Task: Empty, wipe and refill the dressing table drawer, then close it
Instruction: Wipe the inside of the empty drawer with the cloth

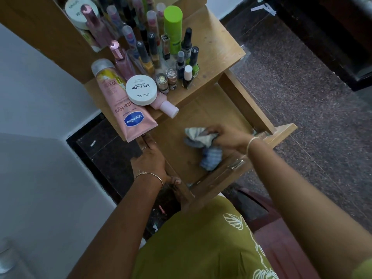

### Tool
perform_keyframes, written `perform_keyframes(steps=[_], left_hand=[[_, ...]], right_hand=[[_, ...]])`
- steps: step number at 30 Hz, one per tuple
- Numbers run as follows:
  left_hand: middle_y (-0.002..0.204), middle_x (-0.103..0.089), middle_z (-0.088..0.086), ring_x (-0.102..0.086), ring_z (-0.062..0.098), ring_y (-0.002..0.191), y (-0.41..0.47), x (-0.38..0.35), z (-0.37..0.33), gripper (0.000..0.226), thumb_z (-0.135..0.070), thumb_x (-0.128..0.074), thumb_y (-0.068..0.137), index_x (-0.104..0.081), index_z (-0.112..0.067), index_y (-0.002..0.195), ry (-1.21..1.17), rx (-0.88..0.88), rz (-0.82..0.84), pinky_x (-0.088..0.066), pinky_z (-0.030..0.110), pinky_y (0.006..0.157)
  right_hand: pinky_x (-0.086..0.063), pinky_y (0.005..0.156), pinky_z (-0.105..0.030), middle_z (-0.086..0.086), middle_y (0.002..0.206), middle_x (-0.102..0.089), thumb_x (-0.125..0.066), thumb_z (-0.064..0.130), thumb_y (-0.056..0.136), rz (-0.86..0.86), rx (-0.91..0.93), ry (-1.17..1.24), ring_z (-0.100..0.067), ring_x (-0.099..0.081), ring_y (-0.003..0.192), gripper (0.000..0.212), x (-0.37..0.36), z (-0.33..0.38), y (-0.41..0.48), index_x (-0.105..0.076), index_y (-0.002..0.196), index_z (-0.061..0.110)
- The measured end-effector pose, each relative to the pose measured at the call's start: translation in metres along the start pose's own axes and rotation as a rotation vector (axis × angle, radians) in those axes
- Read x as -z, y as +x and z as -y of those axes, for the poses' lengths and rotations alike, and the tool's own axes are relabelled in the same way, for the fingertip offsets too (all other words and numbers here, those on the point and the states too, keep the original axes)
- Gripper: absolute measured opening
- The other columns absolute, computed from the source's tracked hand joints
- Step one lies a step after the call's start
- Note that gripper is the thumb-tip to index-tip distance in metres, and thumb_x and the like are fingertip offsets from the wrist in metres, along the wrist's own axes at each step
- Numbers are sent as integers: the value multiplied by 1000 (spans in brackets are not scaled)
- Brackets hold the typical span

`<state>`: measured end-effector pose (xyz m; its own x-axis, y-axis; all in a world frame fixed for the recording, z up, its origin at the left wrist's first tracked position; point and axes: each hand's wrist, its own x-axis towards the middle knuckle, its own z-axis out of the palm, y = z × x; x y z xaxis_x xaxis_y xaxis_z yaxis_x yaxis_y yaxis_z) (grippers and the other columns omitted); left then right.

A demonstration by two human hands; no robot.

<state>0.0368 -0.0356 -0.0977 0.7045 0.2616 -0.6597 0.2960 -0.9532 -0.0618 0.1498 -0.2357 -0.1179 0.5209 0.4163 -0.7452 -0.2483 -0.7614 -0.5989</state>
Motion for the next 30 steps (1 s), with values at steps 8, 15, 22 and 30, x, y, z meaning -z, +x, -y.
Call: perform_keyframes(steps=[8,15,22,30], left_hand=[[149,-26,24,-54,31,120,2,-1,-2,147,-65,-81,46,7,4,141,31,10,28,-40,45,98],[153,-6,29,-52,28,122,2,2,-5,153,-67,-81,45,15,7,140,29,27,31,-40,43,99],[152,5,29,-50,31,125,2,4,-6,158,-64,-83,44,25,5,135,-12,27,35,-39,43,100],[152,9,30,-49,32,126,5,-2,-5,158,-67,-82,41,32,1,127,-6,28,24,-39,45,100]], right_hand=[[-53,71,-46,-16,122,-42,-57,-1,84,-671,-72,-654,-36,-56,90,28,4,-23,22,-51,111,6],[-55,71,-43,-19,126,-44,-47,18,96,-630,43,-680,-32,-55,92,38,-68,-1,27,-50,129,0],[-49,56,-33,-14,111,-59,-67,21,81,-488,256,-821,-29,-62,79,41,-109,12,23,-60,120,13],[-41,51,-29,-11,109,-54,-81,25,62,-581,188,-842,-27,-58,75,71,-24,-26,26,-51,126,15]])
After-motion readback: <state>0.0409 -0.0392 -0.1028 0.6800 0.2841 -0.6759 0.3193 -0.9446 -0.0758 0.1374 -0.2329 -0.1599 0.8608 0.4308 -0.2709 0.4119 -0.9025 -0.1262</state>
